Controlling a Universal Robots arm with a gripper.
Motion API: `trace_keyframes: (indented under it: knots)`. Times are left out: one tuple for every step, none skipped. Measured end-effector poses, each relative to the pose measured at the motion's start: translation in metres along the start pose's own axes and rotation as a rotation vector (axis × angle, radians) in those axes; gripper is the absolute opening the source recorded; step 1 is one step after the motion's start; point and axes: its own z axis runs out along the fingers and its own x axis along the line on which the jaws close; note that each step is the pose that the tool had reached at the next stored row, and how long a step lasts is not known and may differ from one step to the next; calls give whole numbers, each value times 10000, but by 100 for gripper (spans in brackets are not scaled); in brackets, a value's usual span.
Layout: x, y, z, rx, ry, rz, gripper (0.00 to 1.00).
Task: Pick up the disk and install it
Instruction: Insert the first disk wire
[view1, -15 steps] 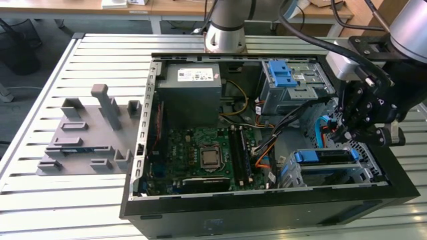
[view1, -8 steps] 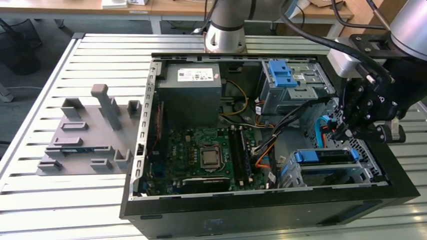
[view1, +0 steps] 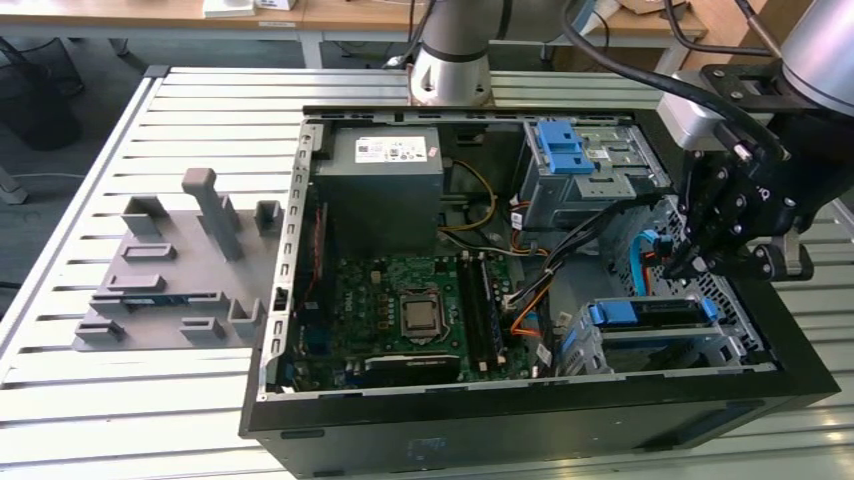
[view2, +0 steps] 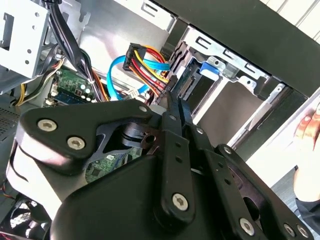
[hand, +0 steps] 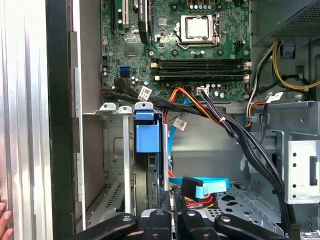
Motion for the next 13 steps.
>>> trace_keyframes:
  knots:
    - [-3, -1, 1, 0, -1, -1, 17]
    - [-5, -2, 3, 0, -2, -2, 17]
    - [-6, -3, 4, 0, -2, -3, 17]
    - [-8, -3, 4, 0, -2, -3, 17]
    - [-10, -3, 5, 0, 0, -4, 17]
    - [-11, -3, 6, 0, -1, -4, 18]
    - [-13, -3, 7, 0, -1, -4, 18]
    - [-17, -4, 7, 1, 0, -6, 18]
    - [-21, -6, 7, 1, 1, -7, 25]
    - [-25, -6, 9, 1, 0, -7, 25]
    - [-29, -6, 10, 2, -1, -7, 25]
    - [-34, -7, 12, 6, -1, -7, 25]
    - [-39, -7, 16, 12, -2, -10, 25]
